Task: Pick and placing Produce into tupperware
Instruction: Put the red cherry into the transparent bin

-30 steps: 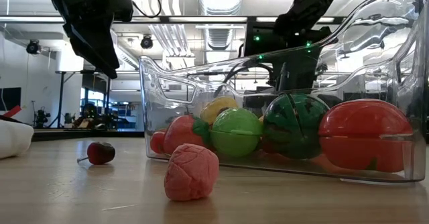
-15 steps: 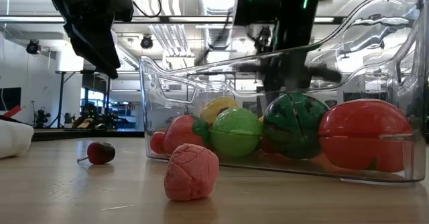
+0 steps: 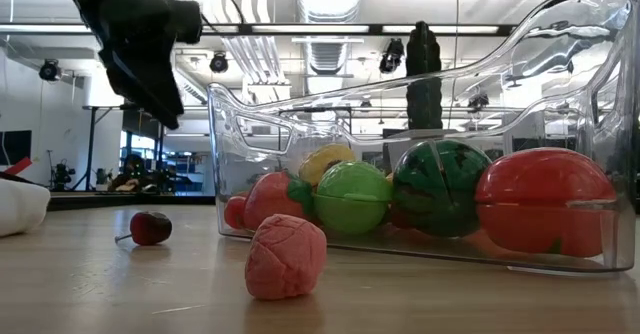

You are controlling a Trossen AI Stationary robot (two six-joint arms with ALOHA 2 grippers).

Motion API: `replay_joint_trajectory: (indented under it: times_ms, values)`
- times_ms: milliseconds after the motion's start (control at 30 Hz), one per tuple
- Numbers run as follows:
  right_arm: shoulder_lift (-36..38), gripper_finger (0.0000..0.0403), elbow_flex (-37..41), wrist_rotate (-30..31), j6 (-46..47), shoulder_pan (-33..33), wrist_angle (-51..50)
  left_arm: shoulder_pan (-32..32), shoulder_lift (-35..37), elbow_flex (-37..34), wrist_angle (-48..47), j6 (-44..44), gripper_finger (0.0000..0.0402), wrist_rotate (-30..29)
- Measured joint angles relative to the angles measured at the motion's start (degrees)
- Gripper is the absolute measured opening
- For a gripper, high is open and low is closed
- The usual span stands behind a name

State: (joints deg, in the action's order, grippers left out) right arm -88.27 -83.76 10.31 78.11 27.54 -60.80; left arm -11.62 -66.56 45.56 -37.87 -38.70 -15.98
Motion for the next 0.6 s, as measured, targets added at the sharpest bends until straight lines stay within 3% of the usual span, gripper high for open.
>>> replay_joint_trajectory:
  times_ms: [133, 367, 600]
  values:
    - [-2.0, 0.0152, 0.2, 0.1, 2.3, 3.4, 0.3, -0.1, -2.3, -0.7, 0.1, -0.1, 0.0271, 3.5]
    - [-6.8, 0.0223, -0.1, 0.2, 2.3, 5.8, 1.1, -1.0, -6.1, 0.3, 0.5, -4.1, 0.0271, 18.9]
    - [-5.9, 0.0256, -0.1, 4.7, 2.5, 5.8, -1.7, -9.4, -6.1, 1.9, 8.4, -4.0, 0.0271, 20.7]
